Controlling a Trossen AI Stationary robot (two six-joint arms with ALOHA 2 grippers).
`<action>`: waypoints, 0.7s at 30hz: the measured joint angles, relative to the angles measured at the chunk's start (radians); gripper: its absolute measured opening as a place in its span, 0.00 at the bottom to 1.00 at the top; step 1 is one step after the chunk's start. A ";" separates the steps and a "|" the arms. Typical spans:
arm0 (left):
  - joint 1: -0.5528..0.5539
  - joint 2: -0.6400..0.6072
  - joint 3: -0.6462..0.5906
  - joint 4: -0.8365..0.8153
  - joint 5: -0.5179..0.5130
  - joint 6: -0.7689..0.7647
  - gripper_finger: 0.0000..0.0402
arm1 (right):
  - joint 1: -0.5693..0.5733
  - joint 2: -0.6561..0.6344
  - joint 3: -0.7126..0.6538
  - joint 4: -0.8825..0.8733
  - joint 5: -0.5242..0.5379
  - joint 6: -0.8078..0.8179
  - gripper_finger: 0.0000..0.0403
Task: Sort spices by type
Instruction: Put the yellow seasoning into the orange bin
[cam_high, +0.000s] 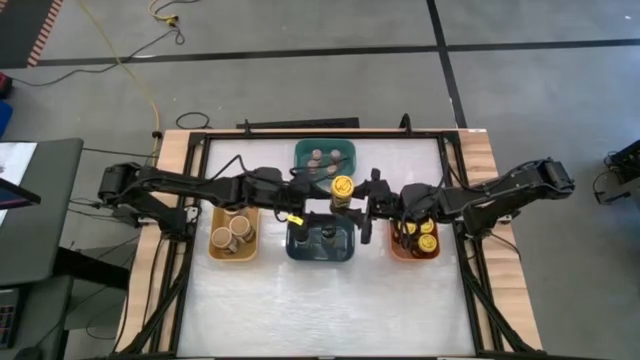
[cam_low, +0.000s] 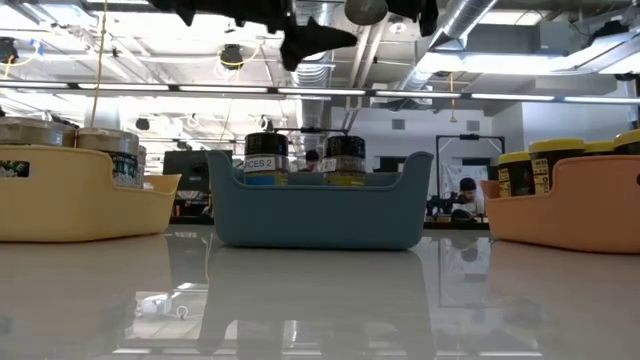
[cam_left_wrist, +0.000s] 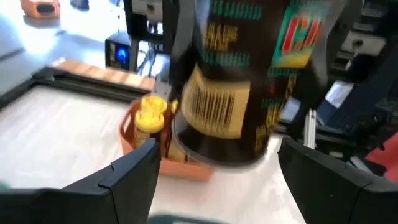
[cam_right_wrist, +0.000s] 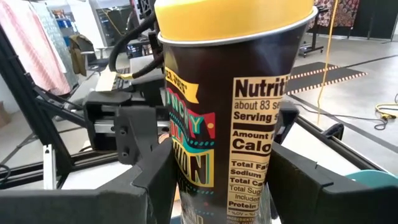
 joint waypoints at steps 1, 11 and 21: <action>0.000 0.001 -0.001 -0.004 0.000 -0.001 0.78 | -0.003 0.000 0.000 0.000 0.000 -0.001 0.58; 0.000 0.000 0.000 0.058 0.000 0.001 0.78 | -0.003 0.000 0.000 -0.002 0.000 -0.001 0.58; 0.000 -0.001 0.000 0.083 -0.015 0.049 0.78 | -0.007 0.000 0.000 0.017 0.000 0.002 0.58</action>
